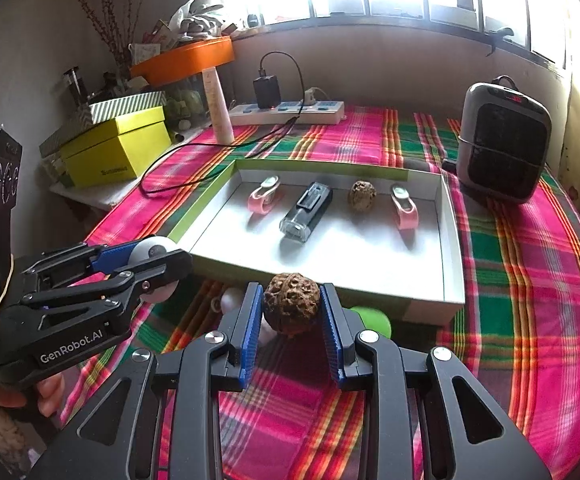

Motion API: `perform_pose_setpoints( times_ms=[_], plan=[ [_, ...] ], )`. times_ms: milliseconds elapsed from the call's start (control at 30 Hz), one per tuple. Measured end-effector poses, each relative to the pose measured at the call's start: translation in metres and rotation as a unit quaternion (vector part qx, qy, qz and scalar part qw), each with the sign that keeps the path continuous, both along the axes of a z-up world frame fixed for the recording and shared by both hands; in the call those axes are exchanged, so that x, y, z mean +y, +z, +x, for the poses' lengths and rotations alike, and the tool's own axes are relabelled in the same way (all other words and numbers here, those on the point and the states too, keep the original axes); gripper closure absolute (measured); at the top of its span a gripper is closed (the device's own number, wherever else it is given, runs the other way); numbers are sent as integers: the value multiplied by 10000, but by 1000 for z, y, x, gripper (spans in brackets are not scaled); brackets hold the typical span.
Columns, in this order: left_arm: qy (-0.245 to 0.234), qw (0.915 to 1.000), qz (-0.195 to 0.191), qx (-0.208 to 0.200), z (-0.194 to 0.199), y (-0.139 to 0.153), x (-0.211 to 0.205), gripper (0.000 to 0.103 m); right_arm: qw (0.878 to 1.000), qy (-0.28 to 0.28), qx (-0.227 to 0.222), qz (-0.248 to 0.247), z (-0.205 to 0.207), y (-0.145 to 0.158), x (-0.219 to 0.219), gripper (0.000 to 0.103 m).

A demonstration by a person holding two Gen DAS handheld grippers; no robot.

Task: Organize objects
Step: 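Carry panda object in left tool and walnut in right tool over box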

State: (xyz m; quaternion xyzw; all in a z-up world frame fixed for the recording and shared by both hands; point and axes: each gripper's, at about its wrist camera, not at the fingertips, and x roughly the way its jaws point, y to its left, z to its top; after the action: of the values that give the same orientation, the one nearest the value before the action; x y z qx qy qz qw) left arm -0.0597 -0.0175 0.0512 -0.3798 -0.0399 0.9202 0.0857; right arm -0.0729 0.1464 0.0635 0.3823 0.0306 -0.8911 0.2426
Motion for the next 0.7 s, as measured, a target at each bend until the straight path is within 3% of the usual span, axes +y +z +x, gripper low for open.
perform_pose_setpoints(
  times_ms=[700],
  plan=[
    [-14,9997,-152,-172,-67,-7,0,70,9986,128,-465,219,-51,-17,-25,73]
  ],
)
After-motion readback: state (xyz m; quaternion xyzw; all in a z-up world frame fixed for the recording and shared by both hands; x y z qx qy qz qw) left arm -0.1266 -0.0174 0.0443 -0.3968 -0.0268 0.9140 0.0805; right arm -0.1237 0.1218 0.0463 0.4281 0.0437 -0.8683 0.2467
